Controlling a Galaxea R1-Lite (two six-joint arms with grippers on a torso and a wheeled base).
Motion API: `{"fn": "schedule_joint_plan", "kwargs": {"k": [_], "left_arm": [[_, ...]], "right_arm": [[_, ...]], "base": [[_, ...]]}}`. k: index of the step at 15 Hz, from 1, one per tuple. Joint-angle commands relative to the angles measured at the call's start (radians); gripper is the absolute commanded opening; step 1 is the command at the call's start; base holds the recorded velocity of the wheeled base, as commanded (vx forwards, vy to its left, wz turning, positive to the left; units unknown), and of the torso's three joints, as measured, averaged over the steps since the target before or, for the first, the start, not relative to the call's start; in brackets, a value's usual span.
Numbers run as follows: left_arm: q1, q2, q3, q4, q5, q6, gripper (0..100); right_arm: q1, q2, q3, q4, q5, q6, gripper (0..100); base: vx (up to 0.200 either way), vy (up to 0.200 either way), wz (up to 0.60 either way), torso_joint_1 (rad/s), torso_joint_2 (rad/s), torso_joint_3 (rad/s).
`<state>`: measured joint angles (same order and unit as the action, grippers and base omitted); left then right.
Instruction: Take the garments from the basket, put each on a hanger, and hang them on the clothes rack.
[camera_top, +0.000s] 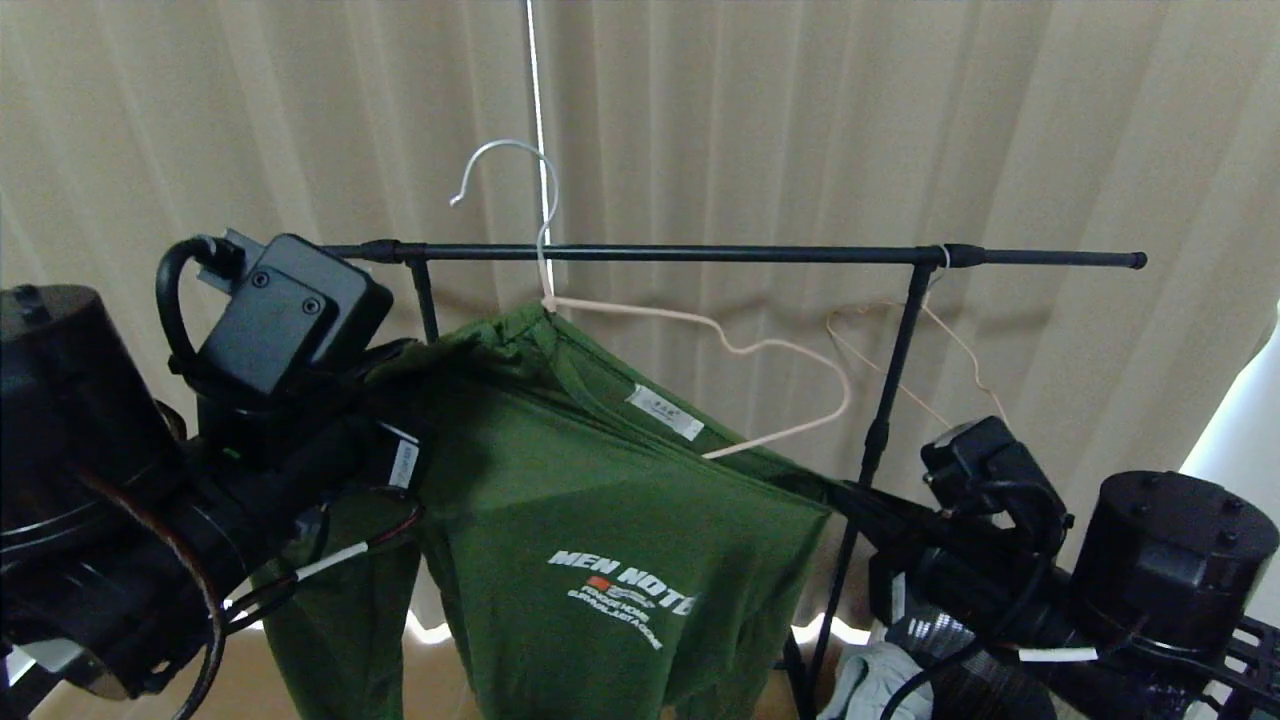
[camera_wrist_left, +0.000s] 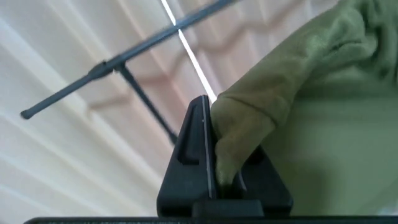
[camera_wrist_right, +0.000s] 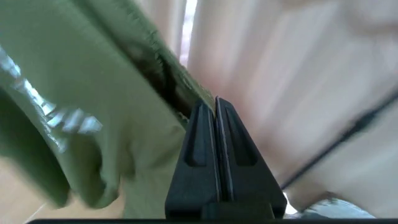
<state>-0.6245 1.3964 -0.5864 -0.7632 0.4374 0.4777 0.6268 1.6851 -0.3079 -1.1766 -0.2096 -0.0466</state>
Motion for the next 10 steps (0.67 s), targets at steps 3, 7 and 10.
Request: {"fn": "schedule_joint_plan", "kwargs": {"k": [3, 7, 10], "left_arm": [[0.048, -0.031, 0.108, -0.001, 0.001, 0.079, 0], [0.092, -0.022, 0.134, -0.001, 0.001, 0.119, 0], [0.091, 0.01, 0.114, -0.007, 0.003, 0.072, 0]], "right_arm": [[-0.065, -0.028, -0.057, 0.002, 0.01, -0.007, 0], [-0.065, -0.051, -0.057, 0.011, 0.015, -0.09, 0], [-0.025, -0.084, -0.039, 0.046, 0.041, -0.139, 0]], "base": [[0.0, 0.0, 0.0, 0.0, 0.0, 0.0], [0.0, 0.0, 0.0, 0.0, 0.0, 0.0], [0.0, 0.0, 0.0, 0.0, 0.0, 0.0]]}}
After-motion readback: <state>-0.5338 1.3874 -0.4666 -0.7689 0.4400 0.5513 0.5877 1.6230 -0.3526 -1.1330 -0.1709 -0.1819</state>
